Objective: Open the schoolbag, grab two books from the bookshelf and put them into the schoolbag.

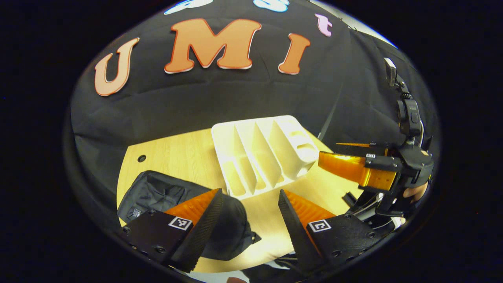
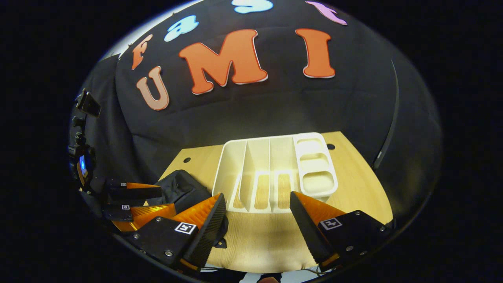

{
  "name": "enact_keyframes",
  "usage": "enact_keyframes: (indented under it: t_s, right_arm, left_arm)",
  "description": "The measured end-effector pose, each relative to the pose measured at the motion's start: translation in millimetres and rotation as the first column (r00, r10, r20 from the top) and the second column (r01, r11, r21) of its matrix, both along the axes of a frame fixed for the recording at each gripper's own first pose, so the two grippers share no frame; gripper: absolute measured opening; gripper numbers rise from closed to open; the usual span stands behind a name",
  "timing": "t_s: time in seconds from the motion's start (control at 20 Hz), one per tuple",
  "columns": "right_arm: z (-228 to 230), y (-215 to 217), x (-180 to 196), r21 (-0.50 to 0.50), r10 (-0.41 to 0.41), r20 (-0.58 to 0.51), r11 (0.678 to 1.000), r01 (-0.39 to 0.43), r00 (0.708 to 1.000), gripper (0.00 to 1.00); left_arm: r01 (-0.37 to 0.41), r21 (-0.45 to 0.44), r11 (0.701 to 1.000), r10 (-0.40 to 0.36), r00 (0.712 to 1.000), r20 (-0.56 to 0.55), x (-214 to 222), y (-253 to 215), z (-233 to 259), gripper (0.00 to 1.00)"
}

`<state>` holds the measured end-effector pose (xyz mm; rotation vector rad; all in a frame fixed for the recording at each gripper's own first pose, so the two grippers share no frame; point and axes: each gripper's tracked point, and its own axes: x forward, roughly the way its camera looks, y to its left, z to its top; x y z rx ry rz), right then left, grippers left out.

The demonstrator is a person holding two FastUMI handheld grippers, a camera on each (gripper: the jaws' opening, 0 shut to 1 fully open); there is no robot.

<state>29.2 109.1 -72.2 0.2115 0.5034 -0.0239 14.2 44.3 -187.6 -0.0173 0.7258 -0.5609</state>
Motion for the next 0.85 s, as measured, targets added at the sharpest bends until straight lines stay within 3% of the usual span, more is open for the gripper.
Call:
enact_keyframes:
  t_s: [0.4,0.6,0.85]
  right_arm:
    - [61.9,-16.0,-2.8,-0.114,0.086,0.190,0.991,-0.065,0.978,0.98]
    - [85.2,-25.0,-10.0,-0.149,0.102,0.276,0.987,-0.062,0.956,0.98]
    - [97.0,-52.8,-19.8,-0.180,0.030,0.349,0.983,0.036,0.937,0.98]
  left_arm:
    - [-0.159,-0.098,0.982,0.177,0.960,0.215,14.1,-11.5,23.8,0.98]
    - [-0.263,-0.148,0.953,0.298,0.898,0.323,3.7,-6.3,51.7,0.97]
    - [-0.312,-0.206,0.927,0.374,0.803,0.464,-8.8,-10.3,82.2,0.97]
